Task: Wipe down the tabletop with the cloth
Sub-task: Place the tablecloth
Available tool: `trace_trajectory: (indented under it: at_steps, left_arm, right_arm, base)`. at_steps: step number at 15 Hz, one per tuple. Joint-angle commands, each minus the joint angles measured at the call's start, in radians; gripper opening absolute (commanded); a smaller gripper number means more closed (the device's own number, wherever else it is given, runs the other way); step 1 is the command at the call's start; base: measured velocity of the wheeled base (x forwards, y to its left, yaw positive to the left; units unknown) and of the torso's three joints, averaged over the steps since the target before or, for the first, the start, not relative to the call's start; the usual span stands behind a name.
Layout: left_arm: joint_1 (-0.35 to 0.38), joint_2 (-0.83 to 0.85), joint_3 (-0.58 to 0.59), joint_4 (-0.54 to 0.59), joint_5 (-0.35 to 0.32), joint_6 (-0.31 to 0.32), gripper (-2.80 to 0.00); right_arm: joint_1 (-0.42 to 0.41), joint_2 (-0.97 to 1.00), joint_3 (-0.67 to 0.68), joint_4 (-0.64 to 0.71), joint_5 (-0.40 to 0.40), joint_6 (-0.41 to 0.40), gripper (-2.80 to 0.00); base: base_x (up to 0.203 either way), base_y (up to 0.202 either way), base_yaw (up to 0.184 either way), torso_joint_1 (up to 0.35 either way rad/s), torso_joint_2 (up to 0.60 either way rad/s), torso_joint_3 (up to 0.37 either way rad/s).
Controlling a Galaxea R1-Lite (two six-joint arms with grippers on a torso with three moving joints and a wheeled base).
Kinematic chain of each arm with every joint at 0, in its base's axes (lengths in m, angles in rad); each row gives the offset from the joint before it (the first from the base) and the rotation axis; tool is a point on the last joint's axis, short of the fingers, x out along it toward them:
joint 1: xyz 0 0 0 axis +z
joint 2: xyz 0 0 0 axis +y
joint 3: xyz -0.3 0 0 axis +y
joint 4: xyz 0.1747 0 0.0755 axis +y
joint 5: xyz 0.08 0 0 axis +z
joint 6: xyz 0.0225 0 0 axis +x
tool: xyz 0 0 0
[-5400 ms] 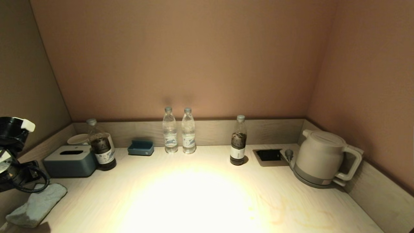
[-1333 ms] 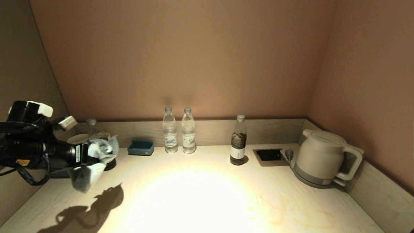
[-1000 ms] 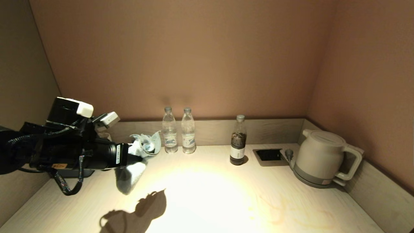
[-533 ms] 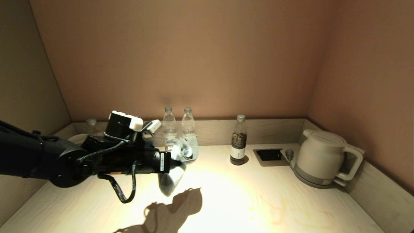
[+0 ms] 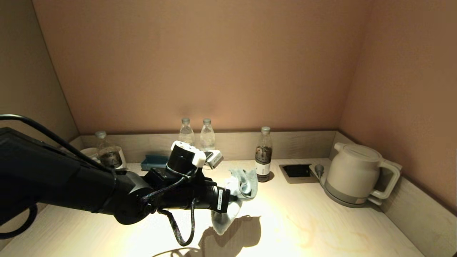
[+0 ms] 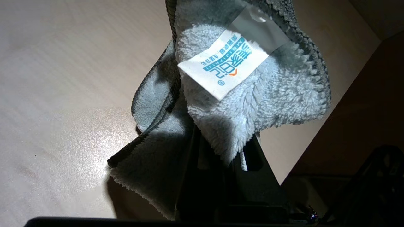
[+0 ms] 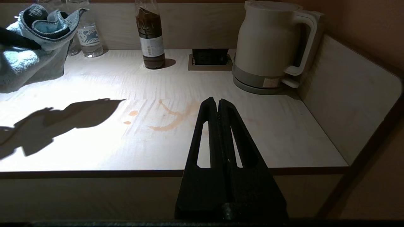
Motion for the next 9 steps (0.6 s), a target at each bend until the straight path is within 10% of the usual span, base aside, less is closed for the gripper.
trace_trajectory:
  at_steps: [1,9]
  left_arm:
    - [-0.022,0.062,-0.028,-0.007,-0.002,0.003,-2.8]
    - [-0.098,0.195,-0.22,0.006,0.05,0.005,-2.8]
  right_arm:
    - [0.0,0.001,0.0,-0.001,0.001,-0.001,-2.8]
    - [0.0,0.001,0.0,0.0,0.001,0.001,-2.8]
  base:
    - [0.0,0.0,0.0,0.0,0.0,0.0]
    - [0.0,0.0,0.0,0.0,0.0,0.0]
